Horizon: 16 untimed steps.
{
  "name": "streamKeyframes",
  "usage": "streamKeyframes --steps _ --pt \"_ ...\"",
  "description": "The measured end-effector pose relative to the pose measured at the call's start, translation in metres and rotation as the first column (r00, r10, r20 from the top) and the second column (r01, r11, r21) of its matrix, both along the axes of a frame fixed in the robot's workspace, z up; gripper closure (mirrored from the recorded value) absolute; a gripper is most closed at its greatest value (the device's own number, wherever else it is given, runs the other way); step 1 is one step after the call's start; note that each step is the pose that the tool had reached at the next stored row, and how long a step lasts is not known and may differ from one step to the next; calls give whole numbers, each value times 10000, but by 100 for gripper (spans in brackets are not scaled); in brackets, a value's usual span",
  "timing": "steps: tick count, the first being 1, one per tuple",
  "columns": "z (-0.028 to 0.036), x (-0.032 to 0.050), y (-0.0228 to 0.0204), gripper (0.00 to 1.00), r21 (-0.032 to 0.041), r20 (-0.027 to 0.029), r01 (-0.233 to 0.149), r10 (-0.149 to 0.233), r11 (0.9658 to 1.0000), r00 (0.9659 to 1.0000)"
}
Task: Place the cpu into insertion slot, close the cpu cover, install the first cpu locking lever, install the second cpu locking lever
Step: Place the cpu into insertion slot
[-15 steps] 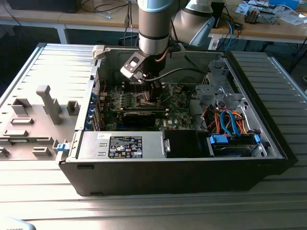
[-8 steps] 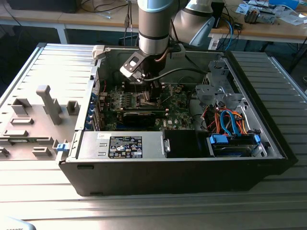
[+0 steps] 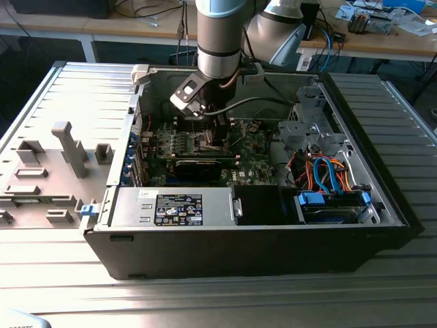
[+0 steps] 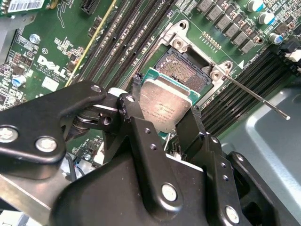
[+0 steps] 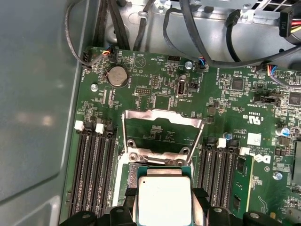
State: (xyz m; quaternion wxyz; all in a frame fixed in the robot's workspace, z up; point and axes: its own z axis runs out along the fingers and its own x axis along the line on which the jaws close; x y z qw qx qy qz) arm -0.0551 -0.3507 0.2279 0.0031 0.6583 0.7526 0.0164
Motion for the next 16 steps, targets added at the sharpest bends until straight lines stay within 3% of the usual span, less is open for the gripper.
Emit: streamKeyframes --steps 16 --pt "-1 0 0 46 0 1 646 -646 9979 9979"
